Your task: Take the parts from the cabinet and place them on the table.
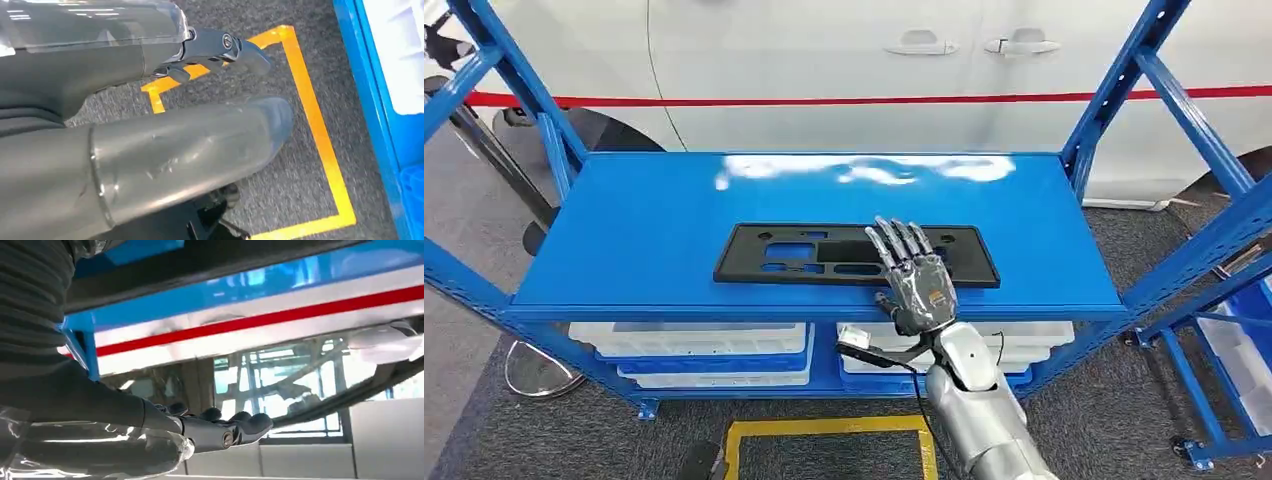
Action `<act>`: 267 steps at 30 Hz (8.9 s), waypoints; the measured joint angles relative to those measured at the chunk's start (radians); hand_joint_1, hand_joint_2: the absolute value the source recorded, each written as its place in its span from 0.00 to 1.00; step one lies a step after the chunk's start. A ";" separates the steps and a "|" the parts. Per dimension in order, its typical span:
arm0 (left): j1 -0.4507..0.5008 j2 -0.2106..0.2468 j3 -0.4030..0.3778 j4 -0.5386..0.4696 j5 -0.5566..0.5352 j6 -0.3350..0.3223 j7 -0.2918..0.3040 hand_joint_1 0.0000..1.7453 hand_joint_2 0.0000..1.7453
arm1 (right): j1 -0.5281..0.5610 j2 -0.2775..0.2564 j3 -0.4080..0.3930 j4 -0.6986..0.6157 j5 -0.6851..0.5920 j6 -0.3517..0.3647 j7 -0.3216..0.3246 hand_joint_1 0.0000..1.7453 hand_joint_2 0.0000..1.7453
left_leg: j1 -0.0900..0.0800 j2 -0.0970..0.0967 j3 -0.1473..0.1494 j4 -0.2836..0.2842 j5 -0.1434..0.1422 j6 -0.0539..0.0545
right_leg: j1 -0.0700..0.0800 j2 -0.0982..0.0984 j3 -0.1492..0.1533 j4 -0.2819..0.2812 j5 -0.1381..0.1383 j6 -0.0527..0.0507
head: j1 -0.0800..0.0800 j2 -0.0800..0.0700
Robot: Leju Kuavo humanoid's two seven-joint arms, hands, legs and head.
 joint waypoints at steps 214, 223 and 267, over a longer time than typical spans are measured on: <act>-0.007 0.014 -0.045 0.000 0.173 0.130 0.076 0.00 0.00 | -0.184 -0.060 0.636 -0.234 -0.436 0.014 0.136 1.00 1.00 | -0.001 0.004 0.026 -0.021 0.002 0.002 | 0.000 -0.005 -0.021 -0.074 0.003 -0.004 | 0.010 0.000; -0.002 0.014 -0.043 0.000 0.183 0.066 0.071 0.00 0.00 | -0.181 -0.064 0.638 -0.233 -0.438 0.016 0.137 1.00 1.00 | -0.004 0.005 -0.078 0.025 0.062 -0.036 | 0.001 0.000 0.197 -0.253 0.024 -0.022 | 0.010 0.000; -0.008 0.004 -0.043 0.000 0.178 0.078 0.069 0.00 0.00 | -0.160 -0.080 0.639 -0.259 -0.409 0.020 0.150 1.00 1.00 | 0.003 0.004 0.076 -0.004 -0.073 -0.058 | 0.005 -0.010 0.084 -0.267 0.146 -0.037 | 0.007 0.000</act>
